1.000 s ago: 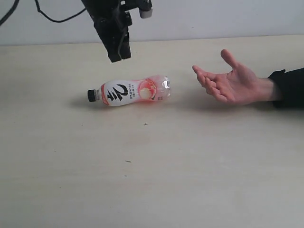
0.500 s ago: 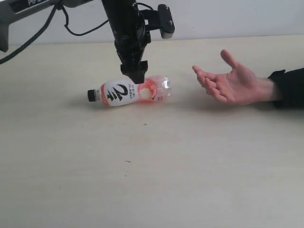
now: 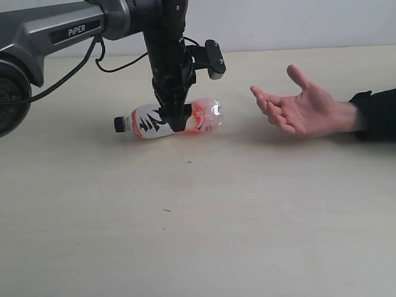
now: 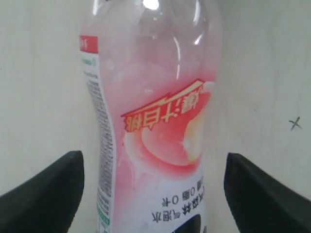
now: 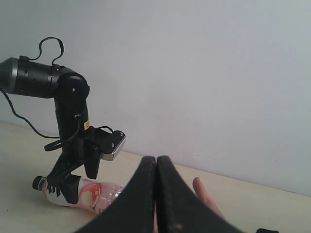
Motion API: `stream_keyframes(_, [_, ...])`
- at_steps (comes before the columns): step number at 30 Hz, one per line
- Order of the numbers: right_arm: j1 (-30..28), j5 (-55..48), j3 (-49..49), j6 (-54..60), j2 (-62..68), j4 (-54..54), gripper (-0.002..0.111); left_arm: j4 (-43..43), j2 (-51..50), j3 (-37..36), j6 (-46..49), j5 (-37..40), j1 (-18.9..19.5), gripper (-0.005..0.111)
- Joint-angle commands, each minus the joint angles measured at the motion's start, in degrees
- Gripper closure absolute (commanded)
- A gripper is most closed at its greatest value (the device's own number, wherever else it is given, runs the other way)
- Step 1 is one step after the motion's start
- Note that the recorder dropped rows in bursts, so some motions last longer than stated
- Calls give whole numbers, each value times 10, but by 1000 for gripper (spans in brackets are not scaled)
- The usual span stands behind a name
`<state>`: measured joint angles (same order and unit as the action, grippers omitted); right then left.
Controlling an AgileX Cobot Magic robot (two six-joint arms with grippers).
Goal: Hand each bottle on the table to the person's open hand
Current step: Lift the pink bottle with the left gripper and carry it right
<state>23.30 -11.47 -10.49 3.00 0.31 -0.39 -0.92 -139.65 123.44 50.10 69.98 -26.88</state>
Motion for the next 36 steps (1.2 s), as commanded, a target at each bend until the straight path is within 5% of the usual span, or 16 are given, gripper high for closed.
stream_keyframes(1, [0, 3, 2, -1, -3, 0, 108, 0, -8, 1, 0, 0, -2, 31])
stream_keyframes(11, [0, 3, 2, -1, -3, 0, 108, -13, -29, 1, 2, 0, -2, 34])
stream_keyframes(13, [0, 3, 2, -1, -3, 0, 108, -35, -28, 1, 2, 0, -4, 56])
stream_keyframes(14, [0, 3, 2, -1, -3, 0, 108, -43, -28, 1, 2, 0, -5, 80])
stream_keyframes(16, [0, 3, 2, -1, -3, 0, 108, -81, -23, 1, 13, 0, -10, 105])
stream_keyframes(22, [0, 3, 2, -1, -3, 0, 108, -190, 61, 1, -64, 0, -75, 106])
stream_keyframes(27, [0, 3, 2, -1, -3, 0, 108, -253, 119, 1, -5, 0, -180, 106])
stream_keyframes(36, [0, 3, 2, -1, -3, 0, 108, -284, 119, 1, 84, -4, -267, 106])
